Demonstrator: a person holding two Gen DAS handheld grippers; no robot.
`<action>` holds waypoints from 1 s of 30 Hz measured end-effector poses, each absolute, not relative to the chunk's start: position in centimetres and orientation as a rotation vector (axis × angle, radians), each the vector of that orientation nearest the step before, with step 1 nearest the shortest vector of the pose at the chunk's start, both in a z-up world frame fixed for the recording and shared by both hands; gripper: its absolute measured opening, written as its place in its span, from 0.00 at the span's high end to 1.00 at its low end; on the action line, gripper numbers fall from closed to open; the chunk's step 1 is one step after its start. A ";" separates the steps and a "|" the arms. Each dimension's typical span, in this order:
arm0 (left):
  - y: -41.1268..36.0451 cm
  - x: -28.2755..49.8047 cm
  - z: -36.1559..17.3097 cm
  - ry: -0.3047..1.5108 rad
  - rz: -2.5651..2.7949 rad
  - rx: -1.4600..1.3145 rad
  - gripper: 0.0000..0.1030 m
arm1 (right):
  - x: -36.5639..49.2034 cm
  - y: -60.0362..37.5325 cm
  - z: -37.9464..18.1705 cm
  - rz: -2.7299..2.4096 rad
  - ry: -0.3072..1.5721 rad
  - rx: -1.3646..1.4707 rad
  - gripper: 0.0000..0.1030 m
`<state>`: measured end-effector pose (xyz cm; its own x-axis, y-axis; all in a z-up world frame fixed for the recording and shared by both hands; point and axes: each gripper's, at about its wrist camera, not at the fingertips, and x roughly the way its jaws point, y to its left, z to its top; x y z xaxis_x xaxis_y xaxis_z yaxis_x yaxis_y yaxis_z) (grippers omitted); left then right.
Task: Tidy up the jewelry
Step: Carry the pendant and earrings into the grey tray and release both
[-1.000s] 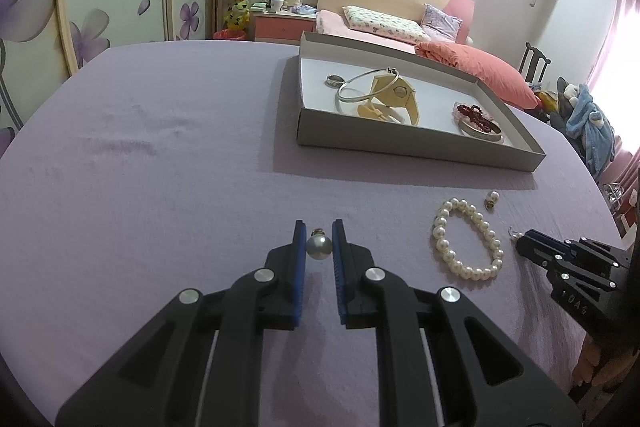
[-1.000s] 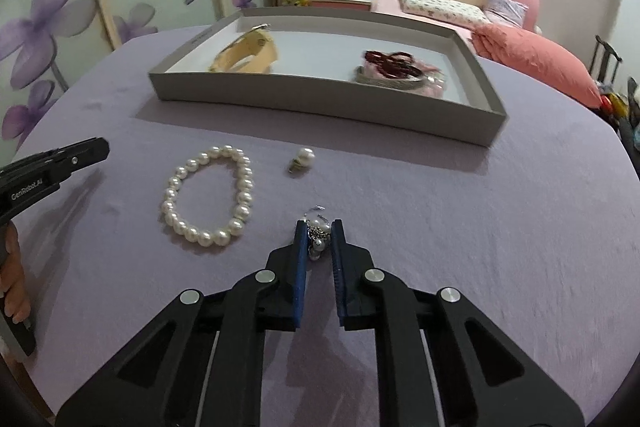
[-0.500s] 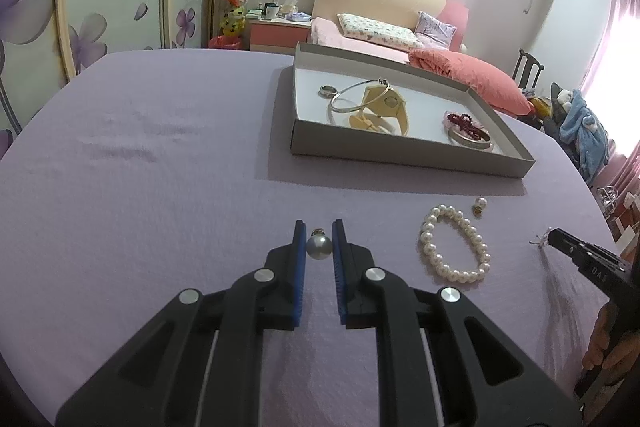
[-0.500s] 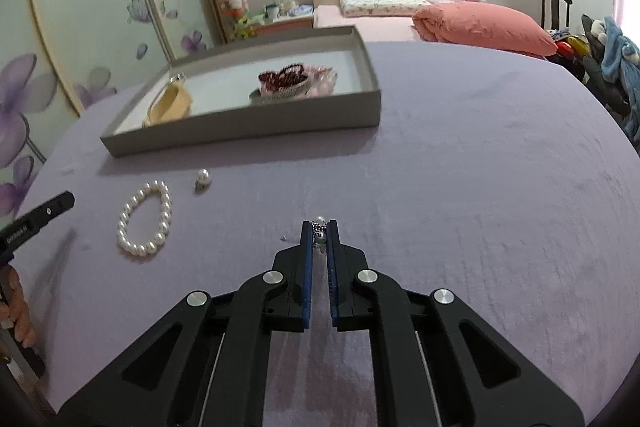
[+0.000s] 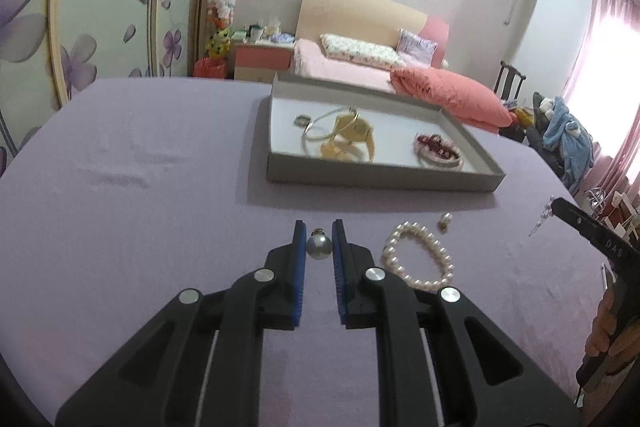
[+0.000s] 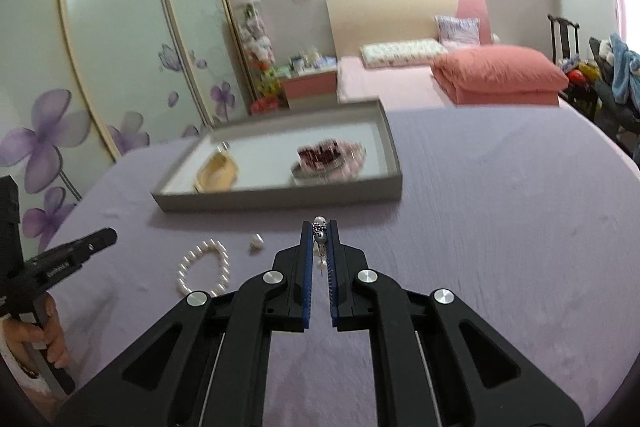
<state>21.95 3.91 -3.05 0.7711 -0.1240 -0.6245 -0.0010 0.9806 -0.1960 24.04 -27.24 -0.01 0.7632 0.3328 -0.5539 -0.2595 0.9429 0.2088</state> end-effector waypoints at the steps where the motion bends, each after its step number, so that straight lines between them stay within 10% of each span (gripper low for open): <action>1: 3.9 21.8 -2.6 0.671 -0.070 -0.188 0.87 | 23.9 -27.2 0.6 0.331 0.601 0.125 0.93; 30: 1.8 23.4 2.2 0.485 -0.123 -0.127 0.87 | 25.2 -25.2 5.3 0.380 0.413 0.114 0.93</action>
